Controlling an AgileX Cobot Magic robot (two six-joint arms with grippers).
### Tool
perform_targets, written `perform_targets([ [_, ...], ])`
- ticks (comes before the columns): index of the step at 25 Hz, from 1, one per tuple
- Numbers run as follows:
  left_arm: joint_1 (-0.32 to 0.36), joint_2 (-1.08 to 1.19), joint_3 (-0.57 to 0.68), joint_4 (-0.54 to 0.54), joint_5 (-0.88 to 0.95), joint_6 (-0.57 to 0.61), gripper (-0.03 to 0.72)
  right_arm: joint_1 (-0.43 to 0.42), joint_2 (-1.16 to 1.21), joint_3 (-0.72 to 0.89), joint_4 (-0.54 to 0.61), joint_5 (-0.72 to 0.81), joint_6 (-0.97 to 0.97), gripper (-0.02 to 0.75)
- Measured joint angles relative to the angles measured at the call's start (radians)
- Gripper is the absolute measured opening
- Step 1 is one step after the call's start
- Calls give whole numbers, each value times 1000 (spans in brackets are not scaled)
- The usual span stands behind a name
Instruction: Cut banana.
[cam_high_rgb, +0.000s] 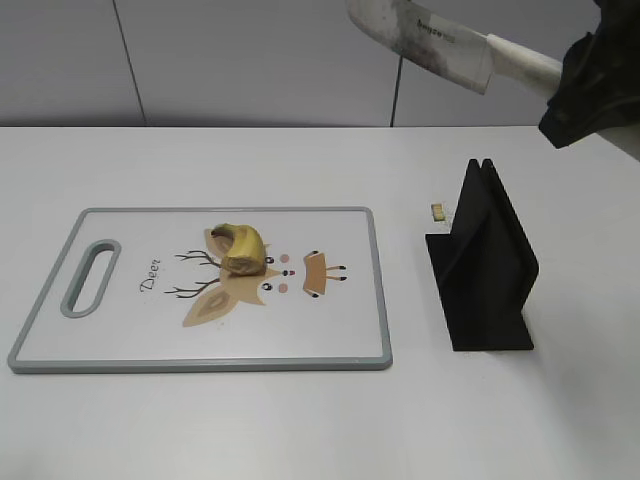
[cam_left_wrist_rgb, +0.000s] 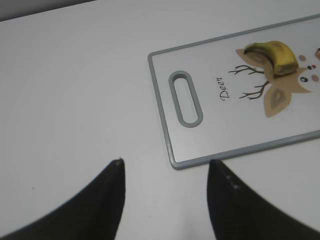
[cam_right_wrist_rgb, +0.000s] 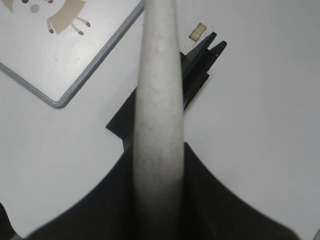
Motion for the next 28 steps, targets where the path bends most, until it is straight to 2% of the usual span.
perform_targets([
  [3, 0, 65, -49, -26, -5, 74, 524, 0, 0, 0, 0, -1, -25, 170],
  [6, 0, 126, -103, -75, -9, 139, 599, 0, 0, 0, 2, -1, -33, 170],
  [9, 0, 195, -154, -98, -9, 195, 633, 0, 3, -1, 24, -2, -69, 170],
  [16, -5, 355, -267, -155, 55, 410, 632, 0, 104, -118, 60, 59, -166, 170],
  [22, -5, 476, -361, -182, 80, 593, 620, 0, 199, -235, 133, 64, -390, 170],
  [28, -5, 576, -458, -267, 71, 857, 612, 0, 350, -330, 162, 71, -574, 170],
])
